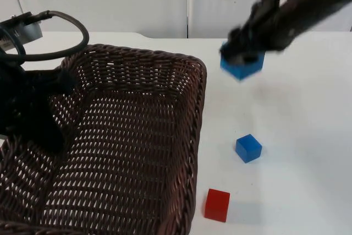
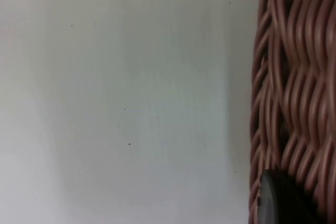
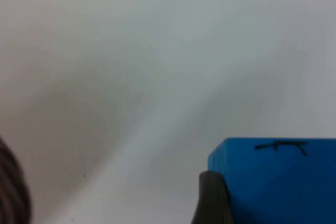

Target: Pick up the basket with the left hand and place the largest block into the basket with the right hand.

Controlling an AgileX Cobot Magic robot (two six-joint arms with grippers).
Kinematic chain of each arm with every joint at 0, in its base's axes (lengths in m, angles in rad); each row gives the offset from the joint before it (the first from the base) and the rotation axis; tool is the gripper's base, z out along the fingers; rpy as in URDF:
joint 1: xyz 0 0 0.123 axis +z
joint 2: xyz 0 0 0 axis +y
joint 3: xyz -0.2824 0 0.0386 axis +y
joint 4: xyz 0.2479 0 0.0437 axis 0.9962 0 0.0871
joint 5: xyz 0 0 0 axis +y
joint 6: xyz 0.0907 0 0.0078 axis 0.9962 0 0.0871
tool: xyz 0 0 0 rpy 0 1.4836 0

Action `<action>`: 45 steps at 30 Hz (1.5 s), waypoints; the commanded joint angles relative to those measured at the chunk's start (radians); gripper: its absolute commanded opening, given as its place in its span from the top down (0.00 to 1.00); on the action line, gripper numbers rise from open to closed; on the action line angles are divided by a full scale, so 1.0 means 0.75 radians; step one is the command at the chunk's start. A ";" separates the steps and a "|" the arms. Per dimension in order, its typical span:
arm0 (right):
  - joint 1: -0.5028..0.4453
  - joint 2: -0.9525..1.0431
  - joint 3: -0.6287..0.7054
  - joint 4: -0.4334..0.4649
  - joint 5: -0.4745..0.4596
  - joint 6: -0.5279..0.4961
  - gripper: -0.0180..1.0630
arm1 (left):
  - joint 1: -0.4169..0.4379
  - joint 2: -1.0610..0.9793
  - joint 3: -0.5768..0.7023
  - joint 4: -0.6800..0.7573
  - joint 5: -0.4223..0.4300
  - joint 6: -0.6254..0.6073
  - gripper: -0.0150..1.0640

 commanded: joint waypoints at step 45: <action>0.379 -0.441 -0.005 0.131 0.101 -0.037 0.99 | -0.008 -0.022 -0.004 -0.017 -0.001 0.000 0.99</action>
